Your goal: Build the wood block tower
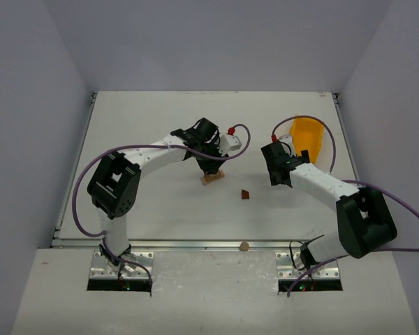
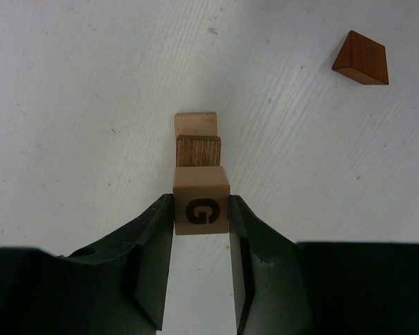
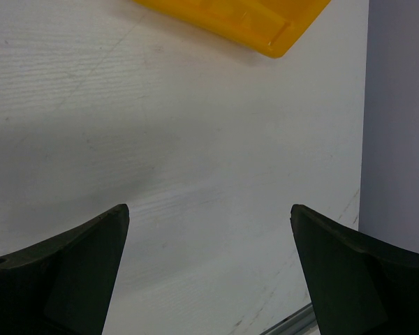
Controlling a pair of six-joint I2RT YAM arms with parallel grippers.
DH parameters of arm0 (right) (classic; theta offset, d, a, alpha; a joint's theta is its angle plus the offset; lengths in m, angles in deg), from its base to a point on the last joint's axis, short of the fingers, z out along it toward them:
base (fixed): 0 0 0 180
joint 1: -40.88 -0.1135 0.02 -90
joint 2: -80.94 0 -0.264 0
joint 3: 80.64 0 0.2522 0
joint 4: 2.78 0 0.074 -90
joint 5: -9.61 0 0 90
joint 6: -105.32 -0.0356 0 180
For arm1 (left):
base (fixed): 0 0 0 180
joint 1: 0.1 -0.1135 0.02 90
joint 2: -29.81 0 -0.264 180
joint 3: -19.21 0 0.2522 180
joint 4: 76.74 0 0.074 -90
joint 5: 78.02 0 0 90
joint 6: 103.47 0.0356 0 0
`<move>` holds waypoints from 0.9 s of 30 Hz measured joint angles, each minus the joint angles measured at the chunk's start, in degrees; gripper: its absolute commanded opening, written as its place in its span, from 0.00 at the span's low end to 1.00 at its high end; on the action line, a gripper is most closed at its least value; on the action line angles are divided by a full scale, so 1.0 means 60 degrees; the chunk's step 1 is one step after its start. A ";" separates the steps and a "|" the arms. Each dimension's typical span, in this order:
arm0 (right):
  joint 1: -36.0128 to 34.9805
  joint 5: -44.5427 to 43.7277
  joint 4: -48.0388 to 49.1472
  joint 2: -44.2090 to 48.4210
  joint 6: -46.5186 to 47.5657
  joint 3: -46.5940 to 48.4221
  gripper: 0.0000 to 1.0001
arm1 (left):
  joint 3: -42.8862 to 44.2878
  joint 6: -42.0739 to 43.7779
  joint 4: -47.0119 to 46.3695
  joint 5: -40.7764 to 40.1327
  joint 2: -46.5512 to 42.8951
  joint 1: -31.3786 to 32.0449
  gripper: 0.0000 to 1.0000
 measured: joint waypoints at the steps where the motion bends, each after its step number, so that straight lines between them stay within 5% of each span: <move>1: 0.0001 0.0000 0.0000 -0.0001 -0.0003 0.0000 0.99 | -0.0045 0.0000 -0.0026 0.0001 0.0000 0.0003 0.00; 27: 0.0001 0.0000 -0.0002 0.0000 -0.0001 0.0000 0.99 | -0.0268 -0.0004 -0.0232 -0.0166 0.0023 0.0020 0.00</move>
